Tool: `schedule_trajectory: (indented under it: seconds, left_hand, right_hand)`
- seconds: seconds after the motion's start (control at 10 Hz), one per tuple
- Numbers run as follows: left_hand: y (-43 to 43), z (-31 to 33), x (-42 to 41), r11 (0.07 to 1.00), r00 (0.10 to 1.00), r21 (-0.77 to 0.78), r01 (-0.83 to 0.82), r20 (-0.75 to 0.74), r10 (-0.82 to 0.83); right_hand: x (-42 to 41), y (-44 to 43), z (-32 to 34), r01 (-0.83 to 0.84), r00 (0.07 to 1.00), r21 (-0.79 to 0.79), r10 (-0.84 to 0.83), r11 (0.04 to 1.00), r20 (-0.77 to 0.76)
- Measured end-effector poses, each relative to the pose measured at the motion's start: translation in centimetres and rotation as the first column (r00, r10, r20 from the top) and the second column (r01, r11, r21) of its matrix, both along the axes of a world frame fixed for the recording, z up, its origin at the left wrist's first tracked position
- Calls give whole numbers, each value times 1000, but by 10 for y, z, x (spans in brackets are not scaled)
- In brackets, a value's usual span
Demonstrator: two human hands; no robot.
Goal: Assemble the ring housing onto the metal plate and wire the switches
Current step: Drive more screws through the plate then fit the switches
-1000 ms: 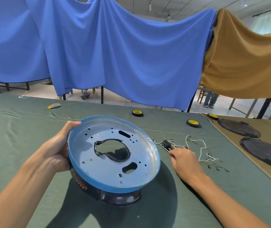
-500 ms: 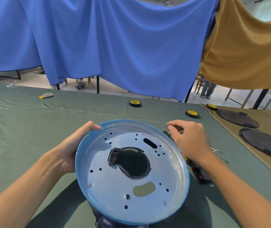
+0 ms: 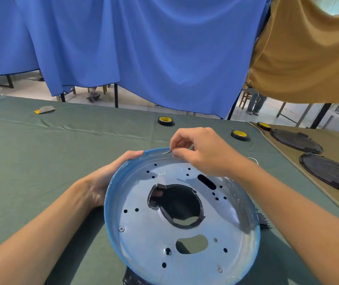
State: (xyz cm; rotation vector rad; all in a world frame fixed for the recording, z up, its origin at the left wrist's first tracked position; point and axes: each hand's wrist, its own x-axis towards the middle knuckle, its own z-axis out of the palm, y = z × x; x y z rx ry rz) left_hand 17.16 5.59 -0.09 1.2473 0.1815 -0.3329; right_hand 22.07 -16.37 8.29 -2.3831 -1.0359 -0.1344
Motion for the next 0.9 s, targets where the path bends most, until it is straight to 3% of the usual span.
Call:
schedule_trajectory:
  seconds: [0.1,0.3,0.9]
  left_hand:
    - [4,-5,5,1000,999,-22,-1,-35,0]
    - [13,-6,15,922,928,-163,352,-66,-366]
    - [18,-17,26,873,896,-213,439,25,-444]
  right_hand:
    - [8,14,0,-32,999,-71,32,997,-6]
    - [20,31,0,-98,995,-199,98,975,-7]
    - [16,45,3,-126,968,-427,205,895,144]
